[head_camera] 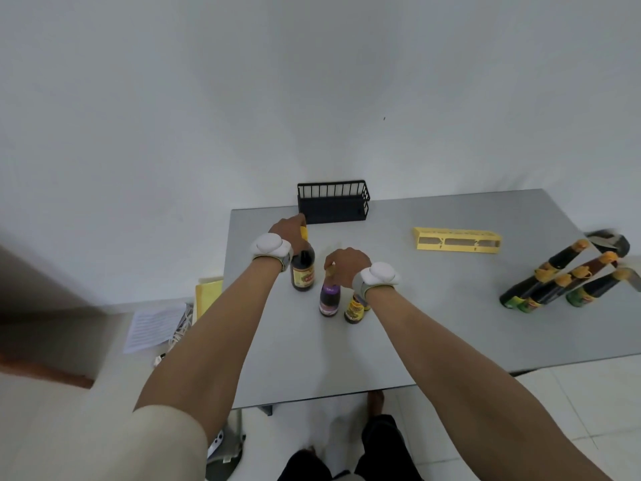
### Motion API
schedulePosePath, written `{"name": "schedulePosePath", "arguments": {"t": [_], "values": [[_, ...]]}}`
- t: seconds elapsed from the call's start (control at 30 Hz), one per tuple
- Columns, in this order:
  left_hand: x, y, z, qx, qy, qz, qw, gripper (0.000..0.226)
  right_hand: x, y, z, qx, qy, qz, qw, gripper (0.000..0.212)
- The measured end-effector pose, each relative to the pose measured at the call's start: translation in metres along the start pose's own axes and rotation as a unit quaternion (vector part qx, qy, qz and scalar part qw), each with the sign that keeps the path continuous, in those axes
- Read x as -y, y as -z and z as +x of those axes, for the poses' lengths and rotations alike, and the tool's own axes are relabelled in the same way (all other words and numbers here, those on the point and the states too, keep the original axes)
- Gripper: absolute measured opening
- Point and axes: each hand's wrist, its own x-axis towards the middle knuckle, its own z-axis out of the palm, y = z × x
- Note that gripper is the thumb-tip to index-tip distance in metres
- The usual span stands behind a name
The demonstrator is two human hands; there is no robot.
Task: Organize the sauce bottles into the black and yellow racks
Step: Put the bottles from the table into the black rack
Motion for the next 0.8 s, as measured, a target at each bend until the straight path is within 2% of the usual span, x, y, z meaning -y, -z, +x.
{"name": "schedulePosePath", "arguments": {"t": [0.27,0.47,0.67,0.8], "values": [[0.0,-0.002,0.004,-0.006,-0.004,0.016,1.0,0.034,-0.007,0.011,0.009,-0.047,-0.008,0.0,0.999,0.033],[-0.011,0.013,0.013,0.019,0.005,0.019,1.0,0.037,-0.01,0.067,0.031,-0.076,0.01,-0.005,0.997,0.034],[-0.035,0.053,0.04,0.012,-0.001,0.016,1.0,0.048,-0.016,0.122,0.056,-0.102,0.016,-0.018,0.994,0.028],[-0.052,0.086,0.067,-0.004,-0.008,0.019,1.0,0.046,-0.022,0.156,0.079,-0.121,0.007,-0.006,0.993,0.032]]}}
